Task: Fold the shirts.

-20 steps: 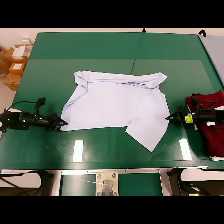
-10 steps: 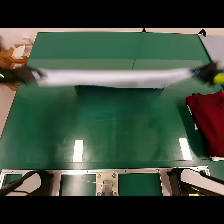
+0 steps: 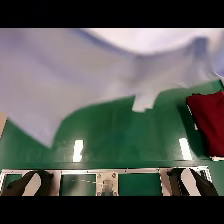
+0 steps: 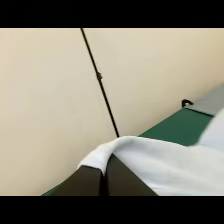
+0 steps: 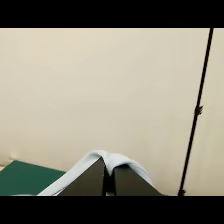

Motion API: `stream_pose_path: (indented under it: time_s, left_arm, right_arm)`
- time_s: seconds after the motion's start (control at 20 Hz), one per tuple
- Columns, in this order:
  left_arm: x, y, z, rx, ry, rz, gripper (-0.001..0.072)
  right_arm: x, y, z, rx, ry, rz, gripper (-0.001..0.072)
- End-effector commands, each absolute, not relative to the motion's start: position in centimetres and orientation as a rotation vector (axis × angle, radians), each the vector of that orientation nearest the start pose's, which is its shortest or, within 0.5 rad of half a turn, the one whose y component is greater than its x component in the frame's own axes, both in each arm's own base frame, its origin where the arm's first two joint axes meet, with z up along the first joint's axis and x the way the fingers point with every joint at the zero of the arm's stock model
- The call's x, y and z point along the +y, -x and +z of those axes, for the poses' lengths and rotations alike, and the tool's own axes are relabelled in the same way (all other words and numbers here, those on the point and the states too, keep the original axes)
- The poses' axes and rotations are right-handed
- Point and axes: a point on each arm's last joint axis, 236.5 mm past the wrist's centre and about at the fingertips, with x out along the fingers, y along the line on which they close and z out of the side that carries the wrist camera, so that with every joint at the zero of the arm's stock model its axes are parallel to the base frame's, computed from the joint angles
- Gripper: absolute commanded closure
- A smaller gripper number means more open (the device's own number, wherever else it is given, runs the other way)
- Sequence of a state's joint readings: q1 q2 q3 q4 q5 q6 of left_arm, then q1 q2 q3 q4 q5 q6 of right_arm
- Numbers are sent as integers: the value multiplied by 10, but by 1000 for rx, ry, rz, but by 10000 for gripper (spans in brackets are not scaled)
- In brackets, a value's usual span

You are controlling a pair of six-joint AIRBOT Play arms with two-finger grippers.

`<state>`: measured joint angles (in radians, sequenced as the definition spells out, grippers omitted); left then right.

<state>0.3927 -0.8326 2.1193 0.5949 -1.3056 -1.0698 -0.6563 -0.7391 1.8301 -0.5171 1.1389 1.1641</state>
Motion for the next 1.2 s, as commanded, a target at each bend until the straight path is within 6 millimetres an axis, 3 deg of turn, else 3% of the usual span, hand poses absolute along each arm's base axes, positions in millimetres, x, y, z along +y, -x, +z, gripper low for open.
stream_pose_path:
  time_s: [0.0, 0.1, 0.2, 0.3, 0.4, 0.6, 0.75, 0.85, 0.95, 1.05, 1.15]
  left_arm:
    - [-88, -213, 541, -86, -176, -362, 685]
    - [-68, -252, 498, 45, -105, -353, 686]
    - [-54, -300, 434, 210, -9, -394, 685]
    - [-50, -343, 364, 346, 96, -481, 685]
    - [-48, -384, 292, 446, 251, -565, 685]
    - [-12, -454, 143, 664, 452, -495, 685]
    - [-5, -488, 74, 735, 577, -478, 685]
    - [-12, -507, 40, 778, 599, -474, 685]
    - [-21, -526, 27, 789, 583, -483, 685]
    - [-18, -537, 23, 793, 557, -471, 685]
    - [-11, -533, 16, 841, 533, -441, 685]
  right_arm:
    - [39, -224, 542, -165, -35, 144, 692]
    - [24, -255, 511, -83, -162, 190, 692]
    - [14, -297, 457, 41, -294, 277, 692]
    - [11, -345, 384, 179, -400, 339, 692]
    - [16, -396, 297, 309, -490, 342, 692]
    - [11, -486, 128, 522, -590, 204, 692]
    - [3, -531, 47, 654, -670, 163, 692]
    - [-5, -559, 24, 685, -722, 149, 692]
    - [-12, -580, 23, 691, -766, 164, 692]
    - [-17, -585, 28, 706, -774, 205, 692]
    - [-23, -573, 30, 749, -776, 243, 693]
